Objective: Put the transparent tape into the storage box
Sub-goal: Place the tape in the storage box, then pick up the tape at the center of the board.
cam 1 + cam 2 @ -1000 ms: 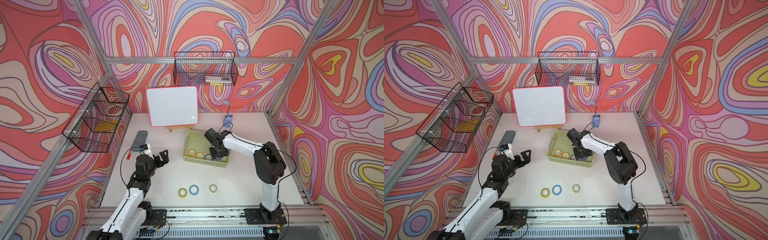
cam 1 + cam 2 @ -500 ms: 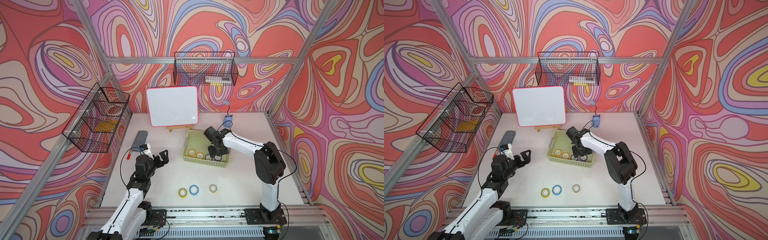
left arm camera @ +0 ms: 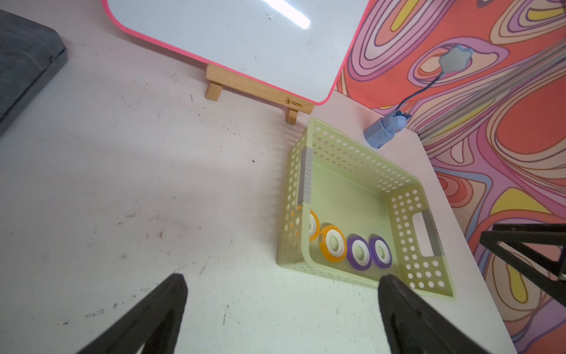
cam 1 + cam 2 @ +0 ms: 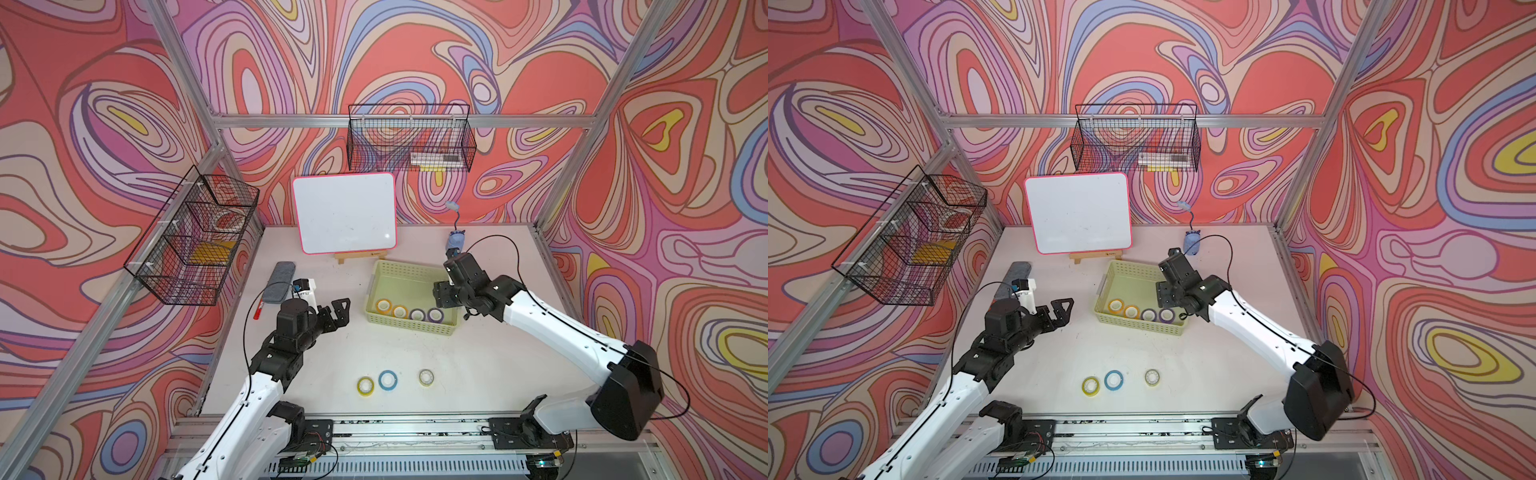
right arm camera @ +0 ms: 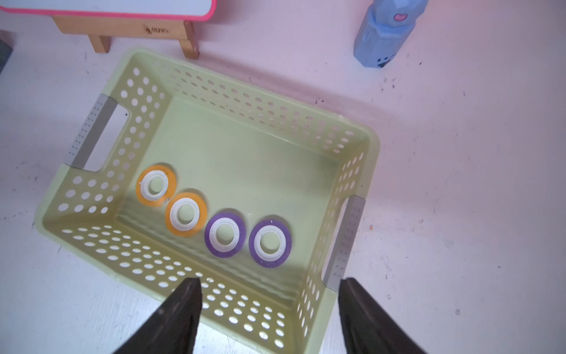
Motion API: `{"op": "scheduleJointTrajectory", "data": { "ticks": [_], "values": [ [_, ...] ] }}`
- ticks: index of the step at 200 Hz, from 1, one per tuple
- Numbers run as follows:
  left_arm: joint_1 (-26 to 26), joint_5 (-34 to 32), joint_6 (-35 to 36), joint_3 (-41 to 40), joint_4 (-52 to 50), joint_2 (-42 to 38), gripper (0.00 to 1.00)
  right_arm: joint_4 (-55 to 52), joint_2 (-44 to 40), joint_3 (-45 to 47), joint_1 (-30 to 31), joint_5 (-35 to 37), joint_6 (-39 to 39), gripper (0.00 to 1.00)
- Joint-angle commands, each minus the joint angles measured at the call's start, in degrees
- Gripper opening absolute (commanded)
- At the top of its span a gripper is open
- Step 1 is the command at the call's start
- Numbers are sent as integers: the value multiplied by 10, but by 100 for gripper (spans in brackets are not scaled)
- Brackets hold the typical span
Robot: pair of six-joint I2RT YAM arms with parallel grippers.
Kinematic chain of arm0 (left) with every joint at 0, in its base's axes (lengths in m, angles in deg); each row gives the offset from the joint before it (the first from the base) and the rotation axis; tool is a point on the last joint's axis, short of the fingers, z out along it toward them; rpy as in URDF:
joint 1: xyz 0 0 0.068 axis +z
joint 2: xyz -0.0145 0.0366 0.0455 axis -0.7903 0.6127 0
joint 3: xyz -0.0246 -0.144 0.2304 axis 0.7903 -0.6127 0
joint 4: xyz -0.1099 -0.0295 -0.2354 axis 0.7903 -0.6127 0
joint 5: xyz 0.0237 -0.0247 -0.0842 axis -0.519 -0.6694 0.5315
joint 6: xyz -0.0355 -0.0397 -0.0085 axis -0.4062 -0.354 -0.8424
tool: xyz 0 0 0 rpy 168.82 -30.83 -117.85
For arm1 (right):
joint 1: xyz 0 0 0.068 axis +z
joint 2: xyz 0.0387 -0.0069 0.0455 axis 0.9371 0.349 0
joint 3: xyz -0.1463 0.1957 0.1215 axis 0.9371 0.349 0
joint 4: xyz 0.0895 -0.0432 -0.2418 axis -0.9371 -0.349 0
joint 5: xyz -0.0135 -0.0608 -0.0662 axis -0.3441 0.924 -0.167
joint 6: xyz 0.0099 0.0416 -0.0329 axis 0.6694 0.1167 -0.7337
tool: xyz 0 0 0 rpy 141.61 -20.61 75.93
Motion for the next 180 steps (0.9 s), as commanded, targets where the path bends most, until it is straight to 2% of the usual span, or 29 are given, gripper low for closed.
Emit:
{"op": "scheduleJointTrajectory", "data": {
  "ticks": [1,53,63,66,116,155,180],
  "values": [
    [-35,-21,-11,31,-133,14,99,103,-37,81,-3,36,-7,74],
    [-125,-35,-27,75,-276,37,99,248,-153,235,-3,95,-13,80],
    [-144,-47,-30,79,-295,38,99,272,-179,262,-3,108,-13,97],
    [-149,-51,-31,81,-301,39,99,274,-187,266,-3,111,-15,98],
    [-250,-87,-64,86,-367,80,99,272,-263,300,-3,167,-32,98],
    [-361,-129,-99,101,-386,148,98,265,-261,301,-3,177,-26,98],
    [-408,-148,-118,103,-382,182,93,262,-249,297,-3,178,-24,98]
  ]
}}
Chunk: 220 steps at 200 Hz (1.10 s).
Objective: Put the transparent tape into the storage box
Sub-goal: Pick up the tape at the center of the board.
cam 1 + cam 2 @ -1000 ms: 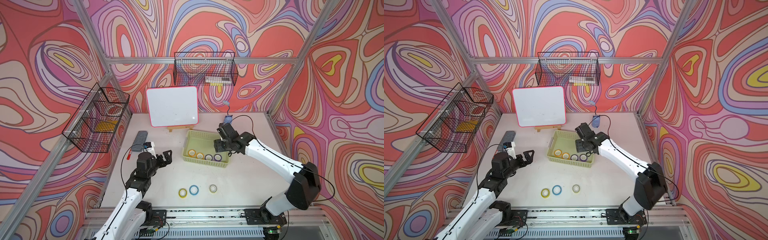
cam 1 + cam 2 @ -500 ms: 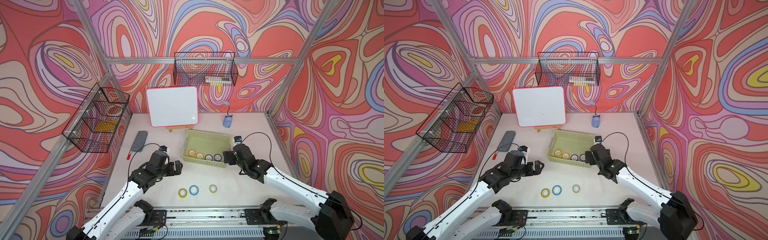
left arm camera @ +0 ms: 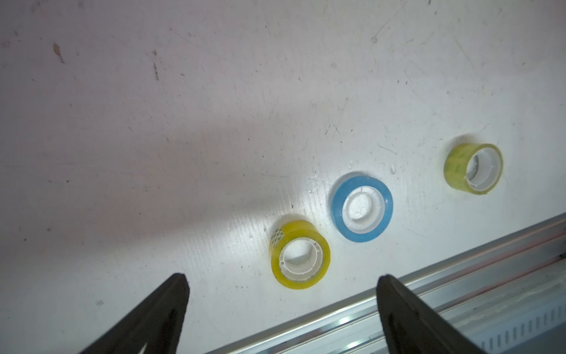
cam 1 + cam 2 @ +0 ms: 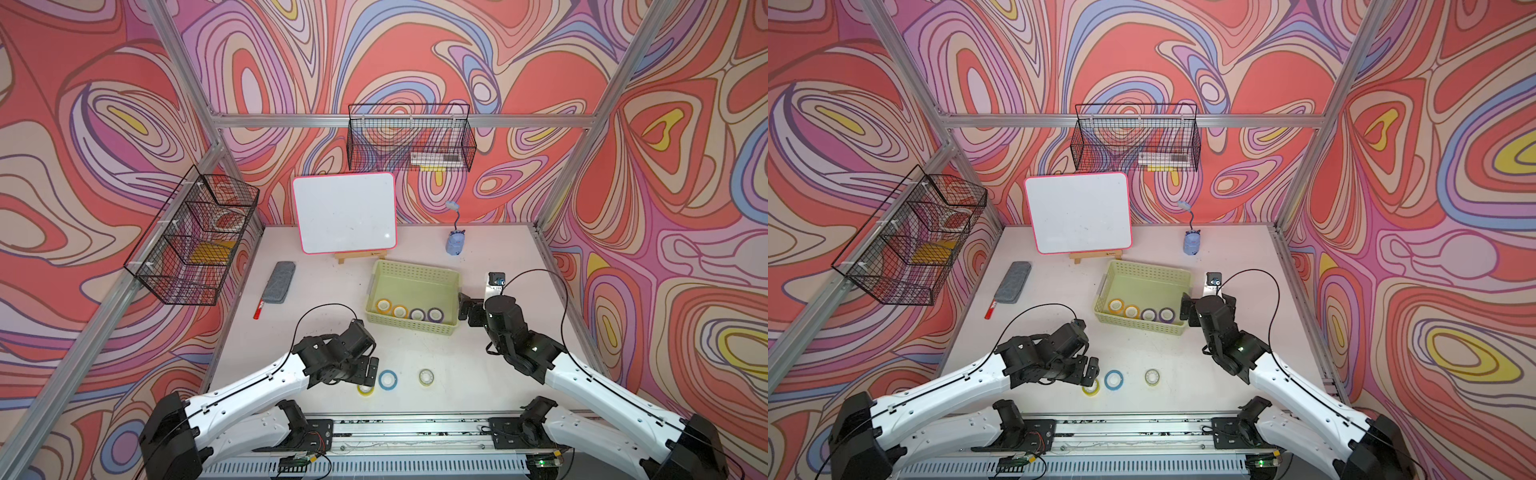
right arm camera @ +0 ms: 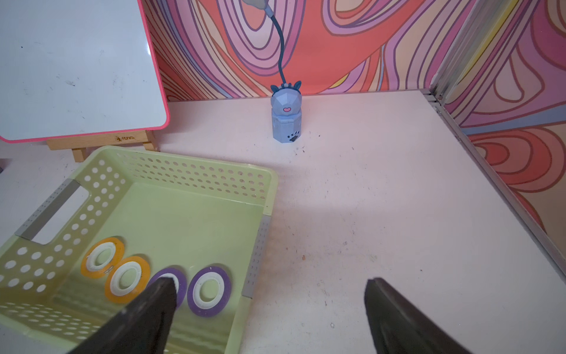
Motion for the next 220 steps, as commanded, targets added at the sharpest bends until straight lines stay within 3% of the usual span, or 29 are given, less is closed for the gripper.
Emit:
{"op": "scheduleJointTrajectory", "data": {
  "ticks": [1,84,156,220],
  "values": [
    [-34,-37,-29,14,-22,24,93,0,9,1,-3,17,0,98],
    [-92,-51,-67,-8,37,103,83,-6,6,2,-3,32,2,98],
    [-109,-60,-73,-14,61,173,76,-7,8,1,-3,32,3,98],
    [-118,-69,-80,-17,71,196,64,-7,8,2,-3,31,4,98]
  ]
}}
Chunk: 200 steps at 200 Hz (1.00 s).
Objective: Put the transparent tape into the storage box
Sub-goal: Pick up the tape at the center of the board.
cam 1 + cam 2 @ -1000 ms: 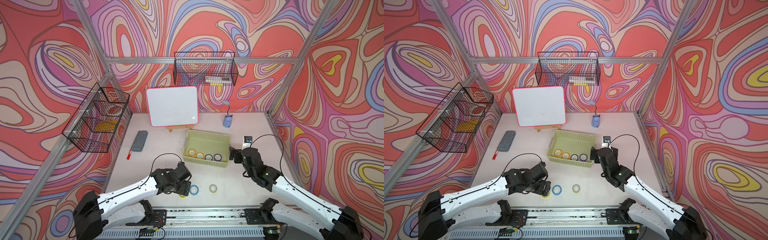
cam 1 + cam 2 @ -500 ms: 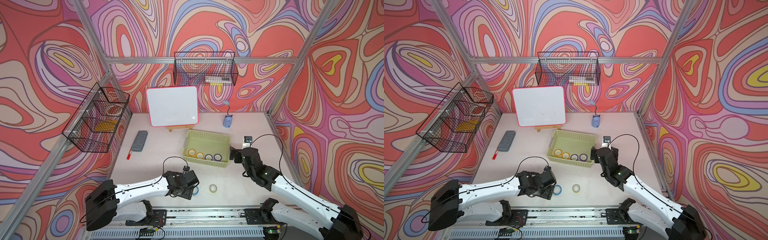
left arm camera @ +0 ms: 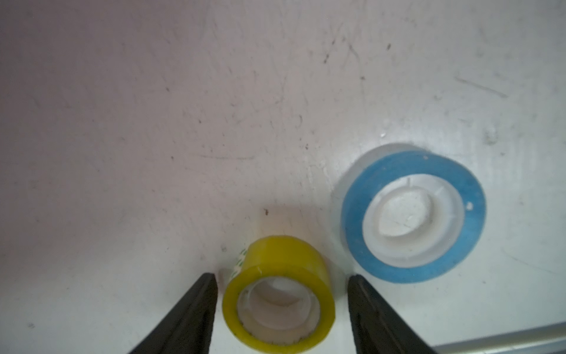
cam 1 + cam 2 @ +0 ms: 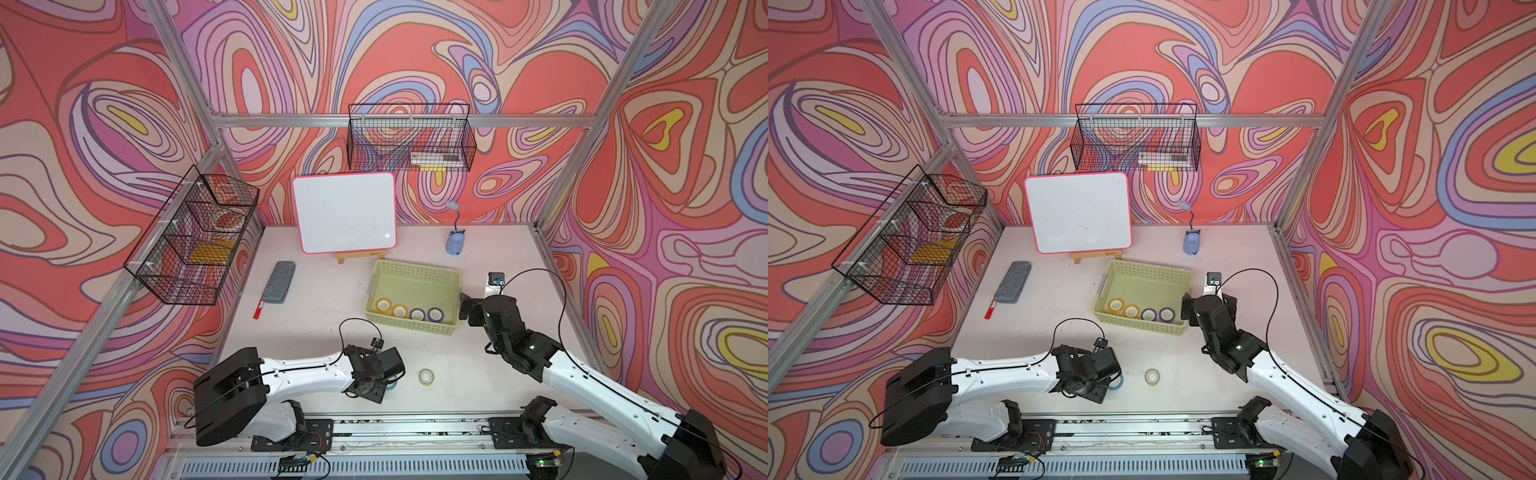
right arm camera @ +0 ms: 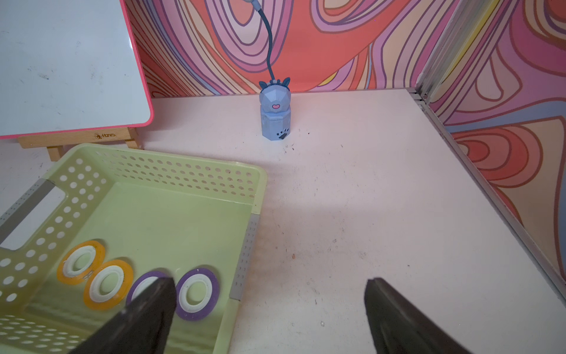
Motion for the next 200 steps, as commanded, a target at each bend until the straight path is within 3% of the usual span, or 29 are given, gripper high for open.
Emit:
{"op": "scheduleJointTrajectory", "data": {
  "ticks": [1,64,106,155,200],
  "values": [
    [-5,-18,-10,-9,2,3,64,-6,-4,2,-3,11,3,98],
    [-6,-18,-13,-18,4,-1,47,-7,-4,2,-3,9,4,98],
    [-5,-30,-6,0,-24,-28,45,-8,-4,2,-3,9,4,98],
    [3,-87,31,90,-101,-52,45,-6,-4,2,-3,9,4,98],
    [63,-87,126,192,-91,-36,45,-7,-7,3,-2,11,5,98]
  ]
}}
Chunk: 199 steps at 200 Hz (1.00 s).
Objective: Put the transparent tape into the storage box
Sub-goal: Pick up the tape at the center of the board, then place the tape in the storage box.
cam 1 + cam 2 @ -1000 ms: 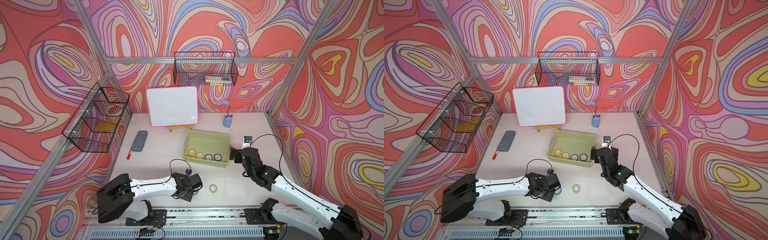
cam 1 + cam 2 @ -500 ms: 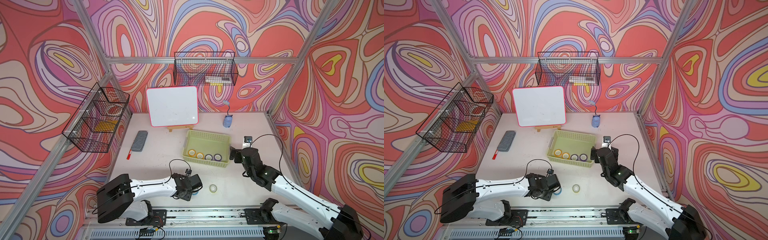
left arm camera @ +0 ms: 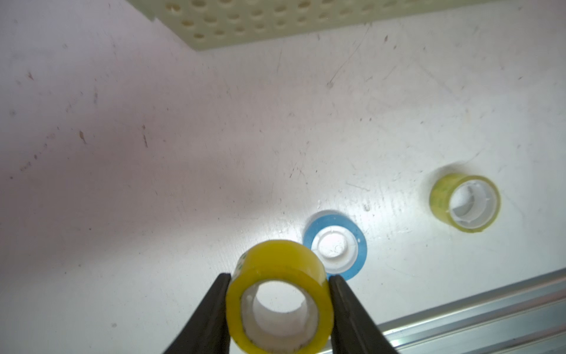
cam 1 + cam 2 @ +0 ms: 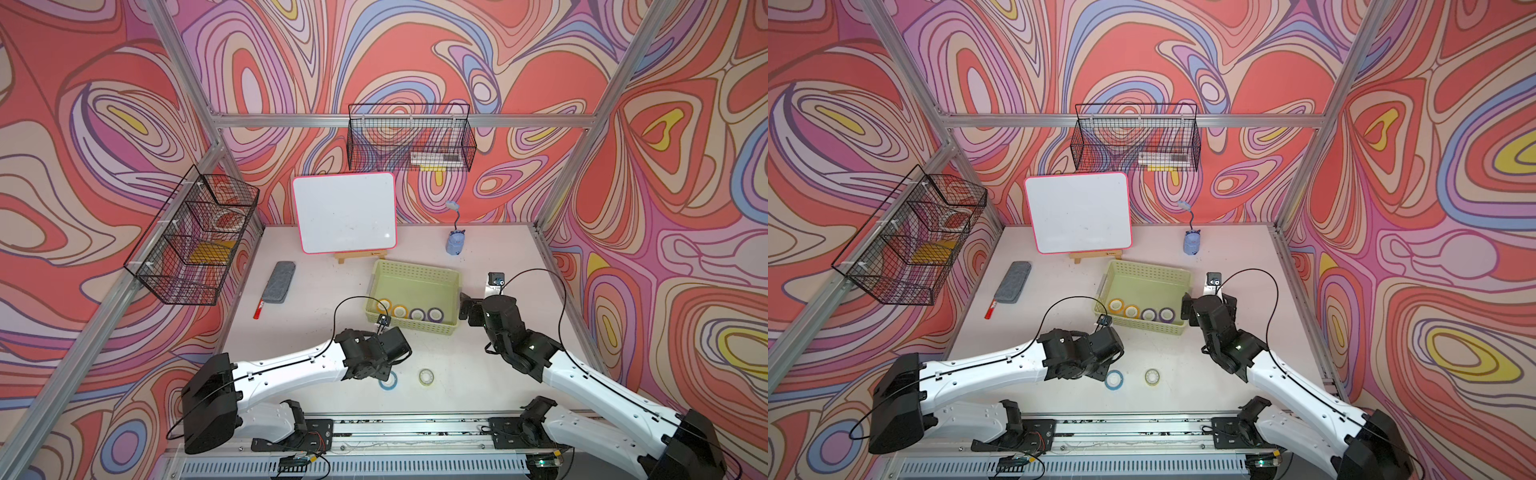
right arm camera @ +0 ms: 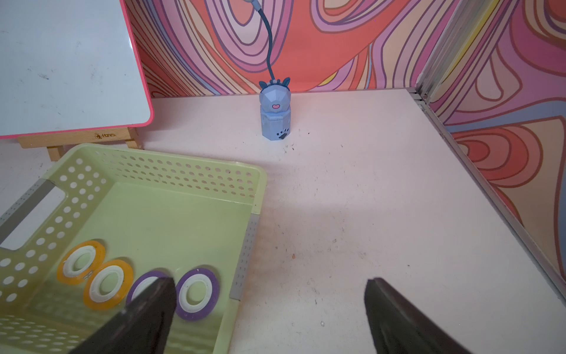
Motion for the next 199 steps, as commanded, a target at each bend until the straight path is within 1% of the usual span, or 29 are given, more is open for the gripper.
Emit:
{"op": "scheduleJointTrajectory", "data": {
  "ticks": [1,27,52,110,142,199],
  "values": [
    [32,-20,72,49,-19,8,45,-6,-7,3,-3,11,4,98],
    [77,-20,128,115,-2,46,45,-8,-10,4,-3,12,5,98],
    [110,-16,172,183,16,101,45,-9,-16,5,-3,12,7,98],
    [167,-2,226,302,73,248,45,-5,-22,9,-3,6,8,98],
    [185,-2,244,341,99,321,45,-6,-26,11,-3,9,9,98],
    [215,-7,258,378,143,403,47,-3,-35,15,-3,11,9,98]
  ]
}}
